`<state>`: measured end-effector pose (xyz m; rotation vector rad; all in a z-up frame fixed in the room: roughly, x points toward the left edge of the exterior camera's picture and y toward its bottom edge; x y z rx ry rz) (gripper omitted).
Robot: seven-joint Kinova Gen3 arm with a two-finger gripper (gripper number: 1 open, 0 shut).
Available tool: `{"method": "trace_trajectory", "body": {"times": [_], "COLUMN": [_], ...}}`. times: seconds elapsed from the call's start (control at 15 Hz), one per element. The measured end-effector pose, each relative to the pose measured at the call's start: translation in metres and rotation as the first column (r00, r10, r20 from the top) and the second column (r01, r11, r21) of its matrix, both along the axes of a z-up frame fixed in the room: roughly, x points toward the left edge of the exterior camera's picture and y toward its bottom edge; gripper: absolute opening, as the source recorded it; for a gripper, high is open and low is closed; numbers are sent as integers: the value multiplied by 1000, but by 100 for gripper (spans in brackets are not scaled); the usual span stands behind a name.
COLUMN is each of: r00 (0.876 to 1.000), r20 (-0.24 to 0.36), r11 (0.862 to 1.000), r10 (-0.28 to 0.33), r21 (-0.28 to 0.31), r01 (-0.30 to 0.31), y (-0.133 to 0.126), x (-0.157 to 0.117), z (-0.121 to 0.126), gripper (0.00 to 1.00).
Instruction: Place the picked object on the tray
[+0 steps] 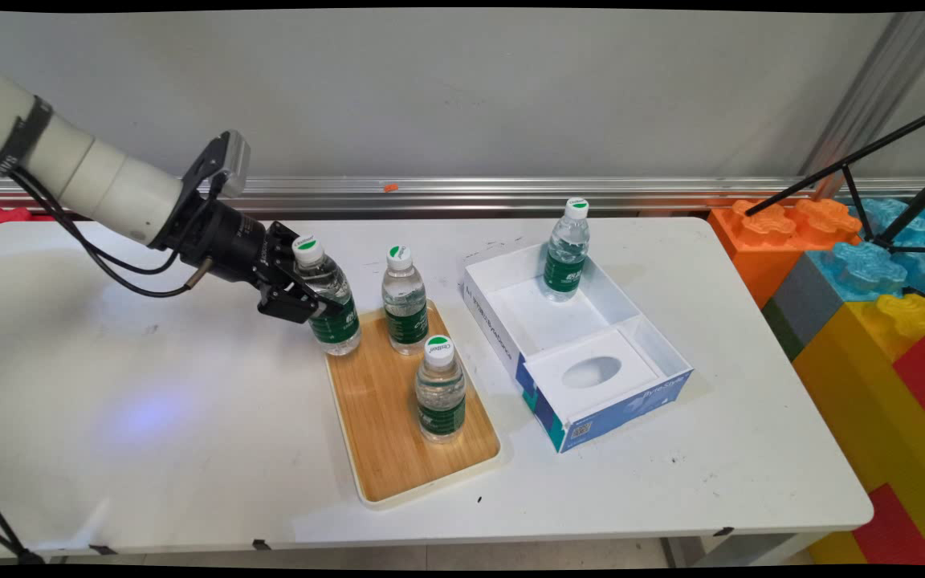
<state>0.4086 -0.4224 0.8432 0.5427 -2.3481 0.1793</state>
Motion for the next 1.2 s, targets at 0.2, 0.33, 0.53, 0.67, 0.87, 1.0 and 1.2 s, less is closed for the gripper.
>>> {"method": "trace_trajectory", "body": {"times": [0.2,0.33,0.53,0.67,0.87,1.0,1.2], "r00": [1000,1000,999,999,999,999,998], "r20": [-12,-15,-19,-22,-28,-29,-29], "r11": [1000,1000,999,999,999,999,999], "r10": [-13,-22,-35,-37,-42,-43,-47], "r21": [3,5,8,8,6,7,9], "r01": [13,22,35,38,42,44,47], "y": [-5,-7,-10,-11,-14,-15,-17], "x": [4,6,10,11,10,9,8], "z": [-9,-13,-22,-26,-34,-40,-47], "gripper": [0,0,0,0,0,0,0]}}
